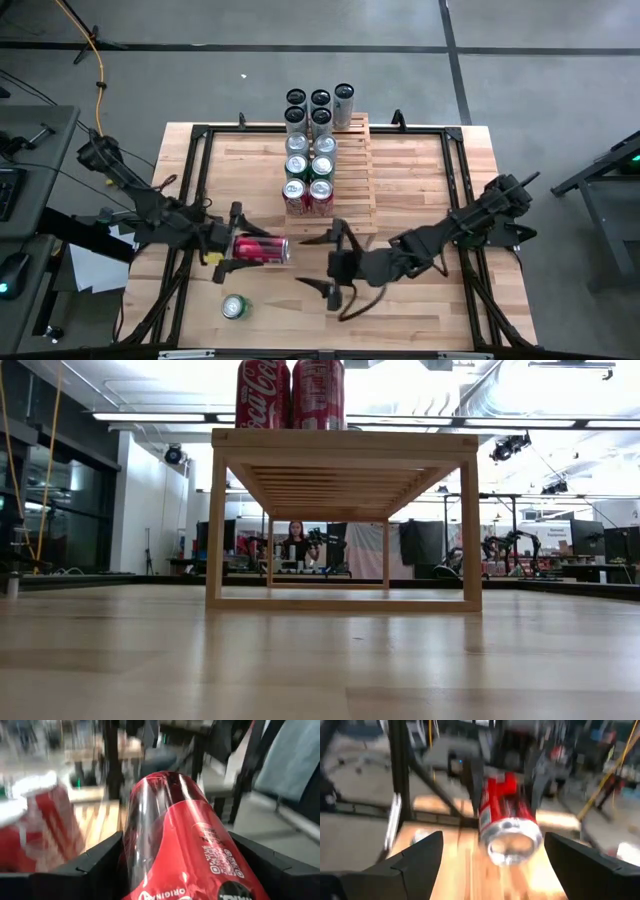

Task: Place canned beverage on shelf
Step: Put the red soda can aligned with the other red soda cans on the shelf

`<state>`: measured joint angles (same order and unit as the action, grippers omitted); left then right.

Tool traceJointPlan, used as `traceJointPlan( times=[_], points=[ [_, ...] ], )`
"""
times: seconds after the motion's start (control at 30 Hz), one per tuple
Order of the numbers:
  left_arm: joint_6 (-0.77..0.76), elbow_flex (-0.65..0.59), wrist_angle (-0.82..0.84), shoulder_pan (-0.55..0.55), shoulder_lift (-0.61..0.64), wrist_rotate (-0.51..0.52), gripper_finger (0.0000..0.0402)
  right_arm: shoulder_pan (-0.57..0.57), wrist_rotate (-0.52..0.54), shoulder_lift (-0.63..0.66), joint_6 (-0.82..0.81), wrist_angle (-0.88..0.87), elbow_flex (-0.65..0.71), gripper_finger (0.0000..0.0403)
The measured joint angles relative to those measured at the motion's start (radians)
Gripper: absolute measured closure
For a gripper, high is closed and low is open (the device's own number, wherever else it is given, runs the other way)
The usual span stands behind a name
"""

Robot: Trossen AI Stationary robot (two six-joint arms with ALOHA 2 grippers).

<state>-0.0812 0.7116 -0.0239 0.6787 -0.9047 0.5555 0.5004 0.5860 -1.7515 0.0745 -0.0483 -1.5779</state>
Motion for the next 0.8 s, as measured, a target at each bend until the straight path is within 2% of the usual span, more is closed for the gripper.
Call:
traceJointPlan(
  times=[0.17, 0.33, 0.57, 0.8],
  points=[
    [-0.177, 0.210, 0.432, 0.001, -0.112, -0.008, 0.0107, -0.003, -0.002, -0.007, -0.163, -0.176, -0.032, 0.0072],
    [-0.175, 0.361, 0.621, -0.004, -0.294, -0.047, 0.0107, -0.005, -0.072, -0.018, -0.285, -0.215, -0.008, 0.0071],
    [-0.022, 0.460, 0.628, -0.004, -0.521, -0.050, 0.0107, -0.007, -0.082, -0.066, -0.313, -0.244, -0.004, 0.0070],
    [0.126, 0.514, 0.615, -0.001, -0.626, 0.010, 0.0107, -0.007, -0.095, -0.119, -0.309, -0.275, -0.003, 0.0070]
  ],
)
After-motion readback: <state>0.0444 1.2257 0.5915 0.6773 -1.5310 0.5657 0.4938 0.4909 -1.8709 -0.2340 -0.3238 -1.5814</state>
